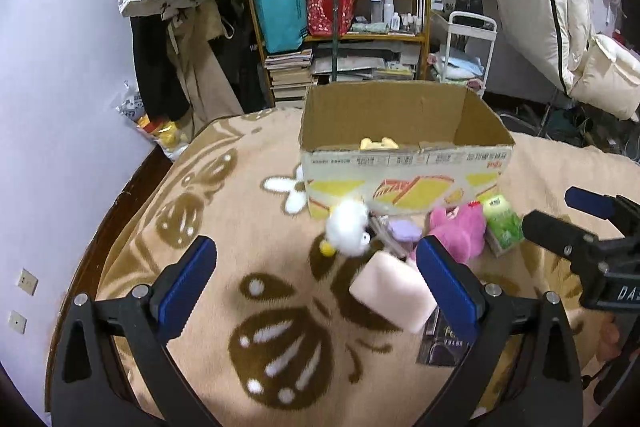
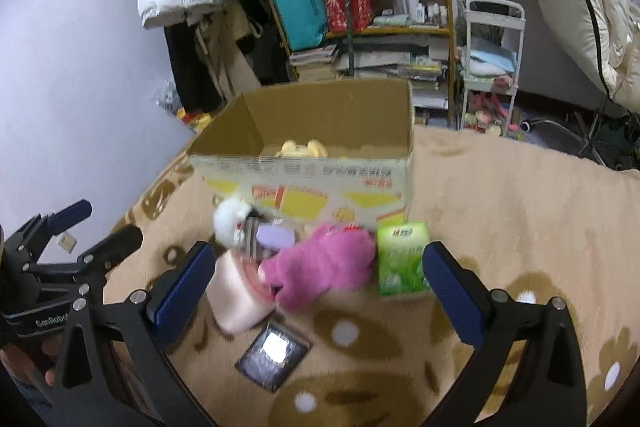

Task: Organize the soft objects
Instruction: 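Withdraw both open tools from the box back toward the remaining items, then grasp the pink roll-cake plush with the left tool while the right tool grasps the black tissue pack, then carry both items over the cardboard box and open both tools to drop them, then withdraw both open tools from the box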

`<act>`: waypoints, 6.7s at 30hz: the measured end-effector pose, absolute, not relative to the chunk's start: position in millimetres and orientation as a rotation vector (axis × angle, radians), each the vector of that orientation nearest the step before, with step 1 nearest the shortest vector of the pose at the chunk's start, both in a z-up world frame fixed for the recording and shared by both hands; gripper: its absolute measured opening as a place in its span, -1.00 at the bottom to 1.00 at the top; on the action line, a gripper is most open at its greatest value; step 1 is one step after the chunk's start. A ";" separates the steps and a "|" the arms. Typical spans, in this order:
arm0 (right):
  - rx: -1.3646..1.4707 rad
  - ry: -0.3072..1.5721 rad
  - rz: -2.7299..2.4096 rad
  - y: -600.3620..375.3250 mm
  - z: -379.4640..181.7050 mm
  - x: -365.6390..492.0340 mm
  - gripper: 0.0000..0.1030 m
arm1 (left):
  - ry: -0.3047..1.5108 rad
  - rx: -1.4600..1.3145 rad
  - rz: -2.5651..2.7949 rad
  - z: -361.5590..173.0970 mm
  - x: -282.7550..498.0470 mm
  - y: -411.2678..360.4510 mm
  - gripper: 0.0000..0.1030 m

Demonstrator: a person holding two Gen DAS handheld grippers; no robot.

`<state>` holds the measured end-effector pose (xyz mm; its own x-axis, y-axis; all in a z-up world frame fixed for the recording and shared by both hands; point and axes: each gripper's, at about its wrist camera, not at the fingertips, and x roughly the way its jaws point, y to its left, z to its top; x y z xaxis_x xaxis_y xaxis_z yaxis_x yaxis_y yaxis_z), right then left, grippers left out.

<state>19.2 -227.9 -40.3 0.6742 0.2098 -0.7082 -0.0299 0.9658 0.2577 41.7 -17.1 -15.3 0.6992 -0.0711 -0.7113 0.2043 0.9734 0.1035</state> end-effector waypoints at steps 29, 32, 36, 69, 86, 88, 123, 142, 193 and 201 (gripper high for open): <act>0.165 1.105 0.183 -195.7 -100.4 21.8 1.00 | 1.034 0.045 -0.257 -68.5 67.5 -17.7 0.92; 0.182 1.149 0.191 -195.7 -111.2 26.1 1.00 | 1.060 0.046 -0.266 -75.7 70.8 -21.2 0.92; 0.199 1.182 0.201 -195.0 -120.7 30.4 1.00 | 1.090 0.036 -0.289 -83.5 76.4 -26.3 0.92; 0.104 1.338 0.166 -147.1 -171.6 52.5 0.38 | 1.343 -0.036 -0.375 -150.3 106.1 -60.6 0.45; 0.132 1.174 0.104 -183.9 -139.0 39.4 0.23 | 1.181 0.010 -0.229 -123.6 84.9 -31.2 -0.30; 0.136 1.119 0.102 -187.8 -129.1 37.4 0.22 | 1.153 0.008 -0.225 -115.8 80.7 -27.3 -0.30; 0.176 0.468 -0.054 -233.3 -2.3 8.2 0.22 | 0.416 0.070 -0.174 12.9 18.9 -17.1 -0.27; 0.102 0.362 0.004 -235.0 13.7 52.7 0.22 | 0.306 0.102 -0.205 28.9 61.5 -38.8 -0.25; 0.309 0.585 0.140 -262.8 -56.1 139.8 0.26 | 0.549 0.174 -0.342 -42.9 142.6 -78.0 0.14; 0.321 0.607 0.156 -263.3 -57.4 139.9 0.48 | 0.540 0.170 -0.324 -39.9 141.9 -72.3 0.58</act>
